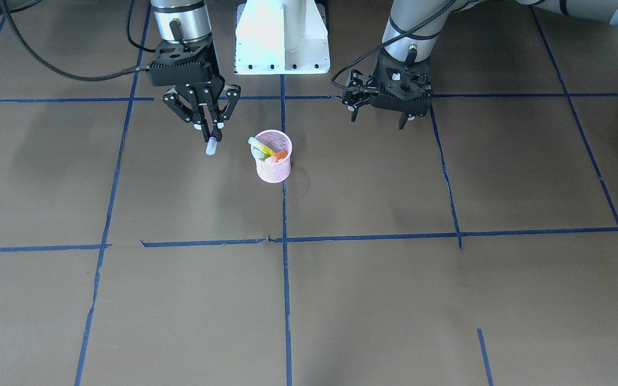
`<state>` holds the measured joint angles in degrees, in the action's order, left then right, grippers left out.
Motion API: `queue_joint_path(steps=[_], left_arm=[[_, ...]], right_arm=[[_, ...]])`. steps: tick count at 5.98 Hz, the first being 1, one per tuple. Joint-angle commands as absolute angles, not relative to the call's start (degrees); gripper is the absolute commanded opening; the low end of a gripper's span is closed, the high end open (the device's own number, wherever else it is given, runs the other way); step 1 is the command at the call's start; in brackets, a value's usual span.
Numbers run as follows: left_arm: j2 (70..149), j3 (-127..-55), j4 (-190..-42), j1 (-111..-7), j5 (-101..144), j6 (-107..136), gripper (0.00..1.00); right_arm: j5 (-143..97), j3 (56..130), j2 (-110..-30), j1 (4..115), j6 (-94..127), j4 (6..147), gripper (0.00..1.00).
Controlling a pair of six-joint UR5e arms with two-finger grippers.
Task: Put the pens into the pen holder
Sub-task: 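Lower the purple marker into the pink cup with the right gripper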
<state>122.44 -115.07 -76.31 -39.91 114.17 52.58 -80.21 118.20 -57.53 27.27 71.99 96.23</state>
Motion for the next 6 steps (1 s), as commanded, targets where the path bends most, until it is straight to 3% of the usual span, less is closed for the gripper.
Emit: queue_joint_path(steps=[1, 6], left_arm=[[119.72, -115.05, -76.2, -40.16, 114.26, 50.29, 1.0], [117.07, -115.14, -75.67, -44.03, 120.76, 41.92, 1.0]], right_arm=[[-70.02, 117.78, -55.65, 24.45, 74.87, 96.15, 0.0], [-47.32, 108.04, -51.42, 13.82, 89.01, 96.15, 0.0]])
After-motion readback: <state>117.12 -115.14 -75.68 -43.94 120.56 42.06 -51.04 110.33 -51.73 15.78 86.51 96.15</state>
